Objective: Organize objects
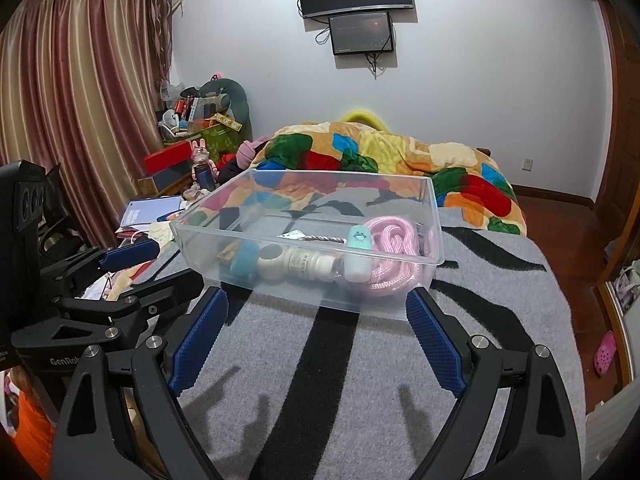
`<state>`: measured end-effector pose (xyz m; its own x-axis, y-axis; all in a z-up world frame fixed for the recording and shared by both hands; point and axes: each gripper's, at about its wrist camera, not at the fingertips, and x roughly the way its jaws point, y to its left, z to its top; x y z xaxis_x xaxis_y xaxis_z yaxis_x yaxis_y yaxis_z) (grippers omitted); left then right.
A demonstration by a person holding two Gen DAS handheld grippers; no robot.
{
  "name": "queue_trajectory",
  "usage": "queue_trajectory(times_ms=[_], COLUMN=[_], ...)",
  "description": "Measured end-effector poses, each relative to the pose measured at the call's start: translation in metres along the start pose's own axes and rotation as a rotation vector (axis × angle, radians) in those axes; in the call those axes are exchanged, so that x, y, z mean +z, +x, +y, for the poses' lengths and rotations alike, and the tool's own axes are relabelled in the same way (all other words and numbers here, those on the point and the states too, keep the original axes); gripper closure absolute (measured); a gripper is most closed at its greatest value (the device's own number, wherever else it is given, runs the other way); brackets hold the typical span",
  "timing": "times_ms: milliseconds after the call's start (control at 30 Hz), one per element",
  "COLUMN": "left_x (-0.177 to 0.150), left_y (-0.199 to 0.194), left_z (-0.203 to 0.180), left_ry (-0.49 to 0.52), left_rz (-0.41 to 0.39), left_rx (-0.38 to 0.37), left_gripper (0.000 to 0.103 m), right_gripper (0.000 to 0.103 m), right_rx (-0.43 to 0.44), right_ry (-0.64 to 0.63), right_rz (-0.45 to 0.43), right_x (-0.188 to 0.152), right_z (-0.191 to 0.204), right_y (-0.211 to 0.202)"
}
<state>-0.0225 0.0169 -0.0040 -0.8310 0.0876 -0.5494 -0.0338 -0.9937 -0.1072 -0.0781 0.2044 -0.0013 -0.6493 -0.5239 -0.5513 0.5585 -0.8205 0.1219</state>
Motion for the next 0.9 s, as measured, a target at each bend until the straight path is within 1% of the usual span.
queue_trajectory(times_ms=[467, 900], left_x=[0.0007, 0.0007], left_y=[-0.0012, -0.0014], left_z=[0.0022, 0.0023], left_ry=[-0.005, -0.005], left_rz=[-0.001, 0.000], left_rx=[-0.002, -0.003], left_gripper=[0.014, 0.013], right_gripper=[0.014, 0.014], right_rx=[0.000, 0.002], right_ry=[-0.001, 0.000], right_rz=[-0.003, -0.001], right_x=[0.0005, 0.0006], right_z=[0.0022, 0.0026], right_y=[-0.0017, -0.0016])
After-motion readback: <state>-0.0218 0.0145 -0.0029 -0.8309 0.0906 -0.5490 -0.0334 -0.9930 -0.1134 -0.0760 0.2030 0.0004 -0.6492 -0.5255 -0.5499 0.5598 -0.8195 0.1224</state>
